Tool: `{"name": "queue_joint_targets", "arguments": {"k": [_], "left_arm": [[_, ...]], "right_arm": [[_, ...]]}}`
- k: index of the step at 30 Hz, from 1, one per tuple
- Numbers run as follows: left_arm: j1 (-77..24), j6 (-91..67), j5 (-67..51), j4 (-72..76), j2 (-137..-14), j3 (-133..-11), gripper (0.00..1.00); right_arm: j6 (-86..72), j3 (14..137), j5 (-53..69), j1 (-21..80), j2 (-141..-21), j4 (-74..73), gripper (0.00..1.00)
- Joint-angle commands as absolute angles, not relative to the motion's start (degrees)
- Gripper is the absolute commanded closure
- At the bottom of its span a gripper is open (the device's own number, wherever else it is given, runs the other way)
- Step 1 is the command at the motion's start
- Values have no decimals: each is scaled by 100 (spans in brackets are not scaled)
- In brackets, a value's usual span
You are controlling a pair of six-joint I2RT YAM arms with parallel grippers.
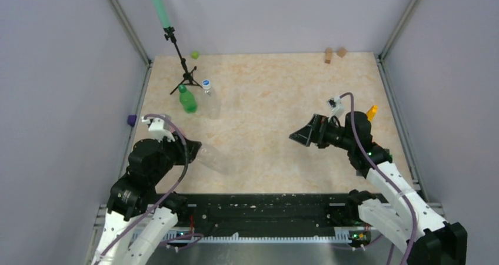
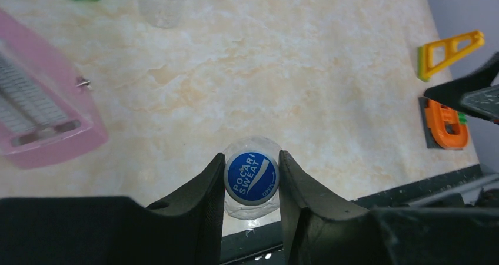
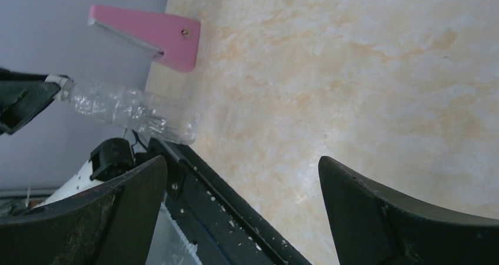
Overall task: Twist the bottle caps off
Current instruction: Pick up the plastic bottle at the center of the board, then unscrew the bottle cap from the plastic bottle.
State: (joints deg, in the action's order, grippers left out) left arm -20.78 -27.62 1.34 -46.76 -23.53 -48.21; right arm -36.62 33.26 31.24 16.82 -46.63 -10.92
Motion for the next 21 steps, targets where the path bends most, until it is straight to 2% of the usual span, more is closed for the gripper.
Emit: {"name": "queue_joint_targets", "arguments": {"k": [1,4,13,21], "left_arm": [[-2073,-2573,-1060,-3757,-2685,-4850,100],[-2074,-2290,-1709,-3728,-3172,-5052,100],[-2190,-1621,-4098,-3402,-4603,-5282,100],[-2876,-1433,-4786,-2916,-5553,-5513,100]], "right_arm": [[-3598,3590,2861,2547,-4807,-424,4],[-3465,3584,2373,3161,-4863,-370,4],[-3619,2169,1806,4410,-4505,1599,4],[-3421,2130,1647,4919,-4890,2139,4]]}}
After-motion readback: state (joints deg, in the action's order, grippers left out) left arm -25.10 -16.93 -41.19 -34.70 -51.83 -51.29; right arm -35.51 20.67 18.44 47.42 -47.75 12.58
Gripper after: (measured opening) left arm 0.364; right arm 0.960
